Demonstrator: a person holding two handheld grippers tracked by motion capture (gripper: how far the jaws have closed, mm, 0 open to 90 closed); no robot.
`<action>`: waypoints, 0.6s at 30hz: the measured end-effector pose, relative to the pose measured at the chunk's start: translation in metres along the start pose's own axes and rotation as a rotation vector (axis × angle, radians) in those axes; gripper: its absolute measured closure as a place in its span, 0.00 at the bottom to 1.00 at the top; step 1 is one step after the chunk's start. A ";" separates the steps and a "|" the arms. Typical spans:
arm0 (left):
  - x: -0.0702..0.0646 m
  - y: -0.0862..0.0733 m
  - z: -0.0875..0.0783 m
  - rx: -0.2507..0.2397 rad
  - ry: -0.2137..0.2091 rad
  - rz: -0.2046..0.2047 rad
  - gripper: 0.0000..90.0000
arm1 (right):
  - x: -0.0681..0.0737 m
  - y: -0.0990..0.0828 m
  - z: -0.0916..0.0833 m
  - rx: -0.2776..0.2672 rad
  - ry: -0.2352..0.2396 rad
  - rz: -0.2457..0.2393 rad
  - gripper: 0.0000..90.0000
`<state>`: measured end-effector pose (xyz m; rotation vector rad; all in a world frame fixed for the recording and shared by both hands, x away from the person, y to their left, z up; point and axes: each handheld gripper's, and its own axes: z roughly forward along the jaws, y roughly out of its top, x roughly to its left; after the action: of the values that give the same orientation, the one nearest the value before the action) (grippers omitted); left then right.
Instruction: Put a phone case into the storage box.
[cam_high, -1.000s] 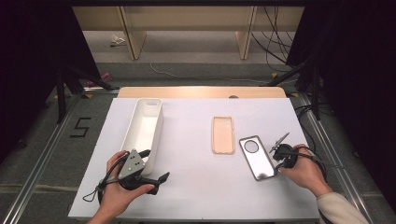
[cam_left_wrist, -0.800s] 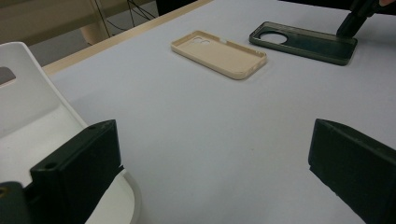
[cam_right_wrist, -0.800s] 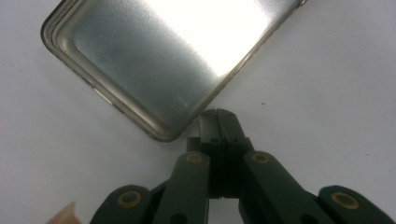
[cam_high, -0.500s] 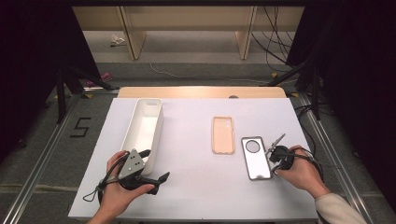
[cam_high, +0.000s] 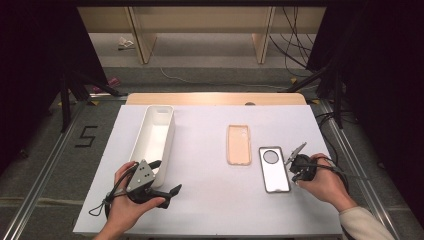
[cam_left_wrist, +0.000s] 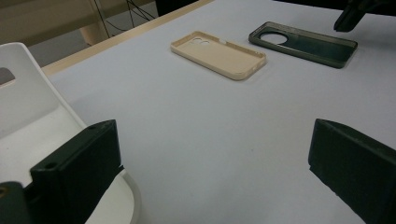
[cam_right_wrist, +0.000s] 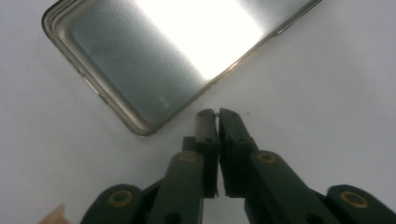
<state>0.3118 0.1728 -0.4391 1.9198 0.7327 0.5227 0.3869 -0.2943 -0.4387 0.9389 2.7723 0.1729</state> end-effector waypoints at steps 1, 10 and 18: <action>0.000 0.000 0.000 0.000 -0.002 0.000 0.02 | -0.001 0.000 -0.004 -0.005 -0.019 -0.021 0.92; 0.000 0.000 0.001 0.005 -0.004 0.003 0.02 | 0.016 0.010 -0.016 -0.067 -0.013 -0.341 0.67; 0.000 0.000 0.001 0.004 -0.003 0.003 0.02 | 0.038 0.022 -0.003 -0.001 0.014 -0.478 0.47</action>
<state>0.3122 0.1724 -0.4397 1.9252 0.7292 0.5205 0.3701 -0.2538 -0.4382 0.2536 2.9098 0.1027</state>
